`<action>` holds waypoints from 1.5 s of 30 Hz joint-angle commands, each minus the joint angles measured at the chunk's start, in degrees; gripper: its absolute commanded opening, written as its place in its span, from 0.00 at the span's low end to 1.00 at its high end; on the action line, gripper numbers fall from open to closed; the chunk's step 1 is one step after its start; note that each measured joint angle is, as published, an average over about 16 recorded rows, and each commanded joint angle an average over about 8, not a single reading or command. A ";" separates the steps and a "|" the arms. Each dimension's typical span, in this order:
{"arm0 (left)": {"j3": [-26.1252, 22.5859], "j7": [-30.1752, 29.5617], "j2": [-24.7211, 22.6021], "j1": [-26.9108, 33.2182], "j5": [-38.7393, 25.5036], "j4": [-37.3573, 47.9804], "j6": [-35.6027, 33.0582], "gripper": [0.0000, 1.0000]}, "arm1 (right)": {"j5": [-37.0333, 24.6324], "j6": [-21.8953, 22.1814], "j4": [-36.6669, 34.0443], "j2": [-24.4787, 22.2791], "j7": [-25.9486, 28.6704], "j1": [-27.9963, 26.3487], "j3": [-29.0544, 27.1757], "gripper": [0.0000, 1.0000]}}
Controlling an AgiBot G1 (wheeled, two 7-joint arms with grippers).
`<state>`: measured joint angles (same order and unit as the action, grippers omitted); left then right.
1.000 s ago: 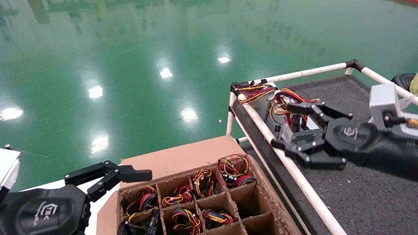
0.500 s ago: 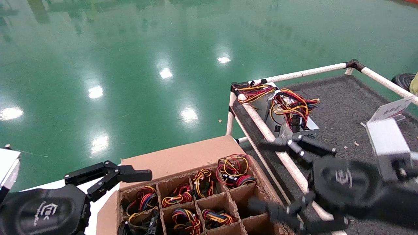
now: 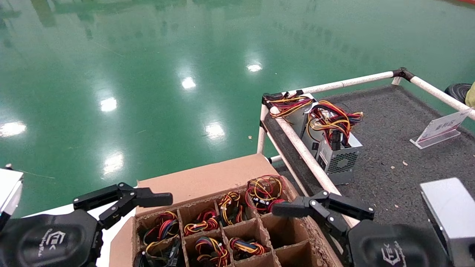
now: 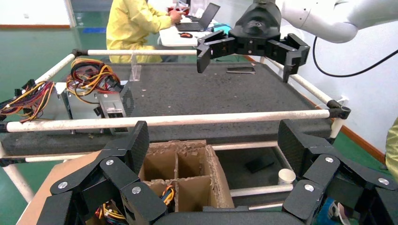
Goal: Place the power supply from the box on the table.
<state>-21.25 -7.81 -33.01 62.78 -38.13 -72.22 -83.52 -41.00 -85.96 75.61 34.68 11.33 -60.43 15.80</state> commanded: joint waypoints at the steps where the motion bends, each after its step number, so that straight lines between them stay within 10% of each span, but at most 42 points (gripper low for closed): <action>1: 0.00 0.00 0.00 0.00 0.00 0.00 0.00 1.00 | 0.09 -0.02 0.08 -0.04 -0.01 0.06 -0.05 1.00; 45: 0.00 0.00 0.00 0.00 0.00 0.00 0.00 1.00 | -0.85 0.29 -2.03 0.34 -0.59 -1.10 0.22 1.00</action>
<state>-21.25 -7.80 -33.01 62.78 -38.13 -72.22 -83.52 -41.85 -85.67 73.58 35.01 10.74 -61.53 16.02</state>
